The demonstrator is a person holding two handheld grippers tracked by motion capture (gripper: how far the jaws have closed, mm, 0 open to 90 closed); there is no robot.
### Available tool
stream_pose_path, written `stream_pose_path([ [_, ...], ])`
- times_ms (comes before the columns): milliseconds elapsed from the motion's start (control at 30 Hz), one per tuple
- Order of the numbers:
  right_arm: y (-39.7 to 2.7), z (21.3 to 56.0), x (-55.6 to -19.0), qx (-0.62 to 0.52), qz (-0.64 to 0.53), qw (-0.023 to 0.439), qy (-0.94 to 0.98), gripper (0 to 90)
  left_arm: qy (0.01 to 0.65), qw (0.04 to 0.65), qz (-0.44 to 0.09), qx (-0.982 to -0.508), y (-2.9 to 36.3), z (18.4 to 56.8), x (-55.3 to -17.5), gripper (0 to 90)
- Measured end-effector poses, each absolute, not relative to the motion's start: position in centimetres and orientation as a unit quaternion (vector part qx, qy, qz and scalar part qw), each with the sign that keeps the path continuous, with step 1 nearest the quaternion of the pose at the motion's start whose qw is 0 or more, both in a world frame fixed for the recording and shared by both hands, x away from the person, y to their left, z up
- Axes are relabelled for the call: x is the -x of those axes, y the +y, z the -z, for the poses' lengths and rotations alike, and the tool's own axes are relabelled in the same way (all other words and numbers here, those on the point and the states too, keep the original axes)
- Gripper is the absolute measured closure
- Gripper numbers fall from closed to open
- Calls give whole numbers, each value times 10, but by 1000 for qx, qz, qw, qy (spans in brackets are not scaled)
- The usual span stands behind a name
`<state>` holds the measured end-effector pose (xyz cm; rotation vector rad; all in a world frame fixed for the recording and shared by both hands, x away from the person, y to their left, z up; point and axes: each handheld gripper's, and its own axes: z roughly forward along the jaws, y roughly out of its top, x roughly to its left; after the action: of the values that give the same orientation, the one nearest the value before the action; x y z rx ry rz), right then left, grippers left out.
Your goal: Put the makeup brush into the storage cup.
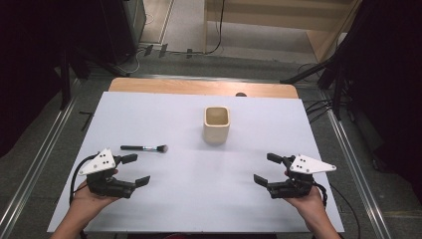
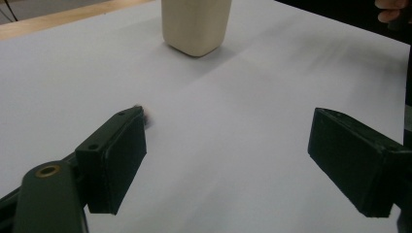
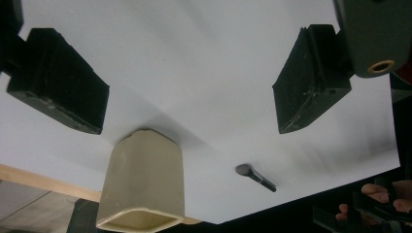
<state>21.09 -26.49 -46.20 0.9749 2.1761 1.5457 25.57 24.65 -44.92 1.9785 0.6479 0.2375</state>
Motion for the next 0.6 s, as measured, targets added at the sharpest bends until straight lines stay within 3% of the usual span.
stream_pose_path([
  [600, -267, 462, -209, -339, -553, 152, 746, 137, 277, 507, -105, -809, 249, 449, -256, 148],
])
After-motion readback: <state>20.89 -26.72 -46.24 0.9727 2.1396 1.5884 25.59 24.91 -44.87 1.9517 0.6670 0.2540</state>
